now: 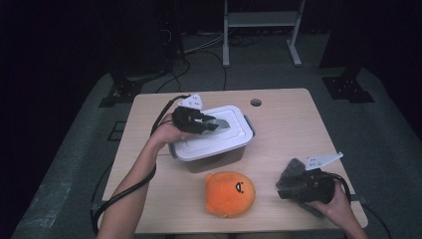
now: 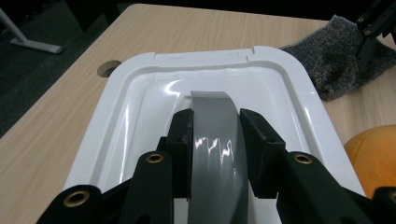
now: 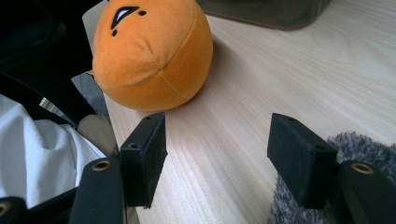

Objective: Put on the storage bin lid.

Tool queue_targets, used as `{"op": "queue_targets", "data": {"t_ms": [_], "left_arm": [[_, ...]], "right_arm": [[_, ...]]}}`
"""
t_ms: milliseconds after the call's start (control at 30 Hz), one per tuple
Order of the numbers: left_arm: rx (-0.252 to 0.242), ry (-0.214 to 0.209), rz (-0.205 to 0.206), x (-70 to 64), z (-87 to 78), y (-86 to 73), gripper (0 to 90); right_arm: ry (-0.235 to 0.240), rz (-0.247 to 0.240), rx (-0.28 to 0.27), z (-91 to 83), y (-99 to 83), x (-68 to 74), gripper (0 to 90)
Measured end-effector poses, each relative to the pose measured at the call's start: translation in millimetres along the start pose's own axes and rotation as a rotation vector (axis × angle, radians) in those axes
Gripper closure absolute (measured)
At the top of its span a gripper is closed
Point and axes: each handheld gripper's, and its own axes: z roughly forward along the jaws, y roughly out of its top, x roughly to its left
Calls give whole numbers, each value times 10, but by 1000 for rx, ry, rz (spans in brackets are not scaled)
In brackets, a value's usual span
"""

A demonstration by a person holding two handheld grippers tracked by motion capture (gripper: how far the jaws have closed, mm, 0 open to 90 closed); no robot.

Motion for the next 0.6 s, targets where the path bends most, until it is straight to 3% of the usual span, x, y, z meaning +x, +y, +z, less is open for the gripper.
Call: {"op": "queue_targets", "data": {"t_ms": [333,600], "left_arm": [[-9,26,10,-2,-219,32,664],[-21,58,20,-72,-524,-18,663]], "right_arm": [[3,0,4,7,3,2,363],[2,-1,10,21,7,6,363]]}}
